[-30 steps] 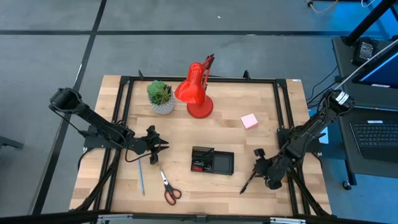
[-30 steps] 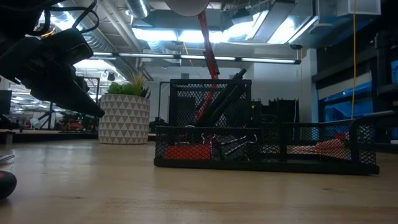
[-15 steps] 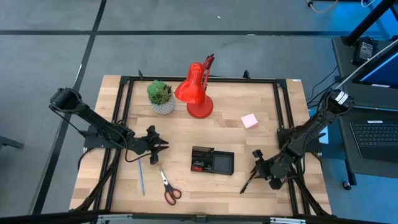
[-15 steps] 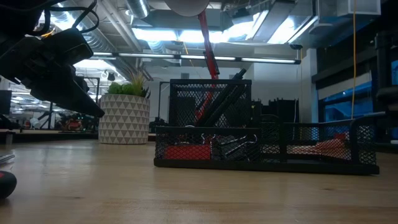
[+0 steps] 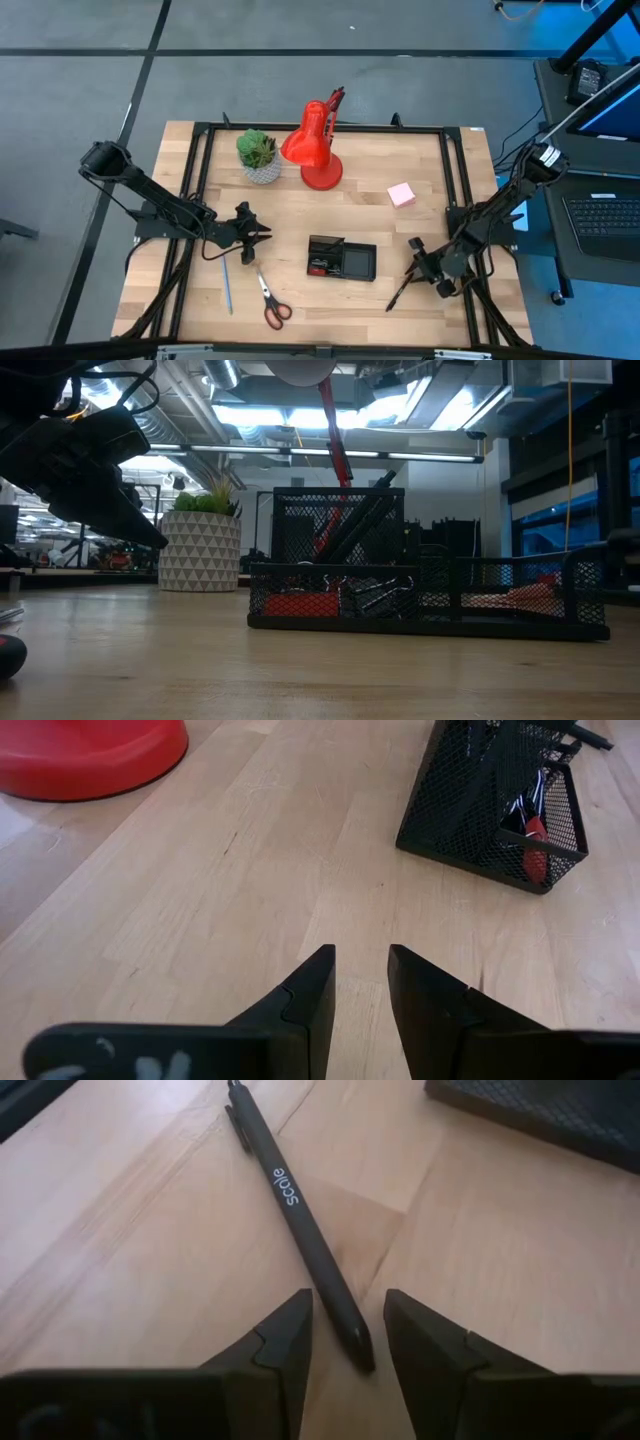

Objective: Pick and place office supplies into organizer
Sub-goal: Put the black pen into the black desk organizer

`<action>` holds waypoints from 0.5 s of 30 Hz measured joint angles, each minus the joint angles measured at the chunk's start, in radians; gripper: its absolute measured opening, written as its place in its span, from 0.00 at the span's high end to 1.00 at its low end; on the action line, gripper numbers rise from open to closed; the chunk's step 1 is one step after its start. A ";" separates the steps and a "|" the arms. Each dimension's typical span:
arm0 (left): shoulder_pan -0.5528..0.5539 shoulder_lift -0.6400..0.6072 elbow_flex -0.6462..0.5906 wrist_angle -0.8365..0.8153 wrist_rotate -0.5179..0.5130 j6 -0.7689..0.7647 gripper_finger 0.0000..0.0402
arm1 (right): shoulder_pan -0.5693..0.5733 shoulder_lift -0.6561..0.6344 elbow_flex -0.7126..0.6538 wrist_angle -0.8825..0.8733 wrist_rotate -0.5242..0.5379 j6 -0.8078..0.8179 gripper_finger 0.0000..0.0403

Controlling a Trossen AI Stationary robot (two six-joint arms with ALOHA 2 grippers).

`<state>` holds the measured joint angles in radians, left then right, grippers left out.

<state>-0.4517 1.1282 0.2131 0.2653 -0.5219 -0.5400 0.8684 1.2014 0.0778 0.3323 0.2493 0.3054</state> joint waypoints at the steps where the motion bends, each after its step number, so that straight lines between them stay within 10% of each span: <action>1: 0.000 0.000 0.000 0.000 0.000 0.000 0.77 | 0.000 0.000 -0.010 0.011 0.001 0.000 0.67; 15: 0.000 0.000 0.000 0.000 0.000 0.000 0.77 | 0.000 0.001 -0.030 0.053 0.001 0.002 0.67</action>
<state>-0.4519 1.1280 0.2131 0.2657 -0.5220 -0.5396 0.8684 1.2028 0.0473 0.3849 0.2499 0.3073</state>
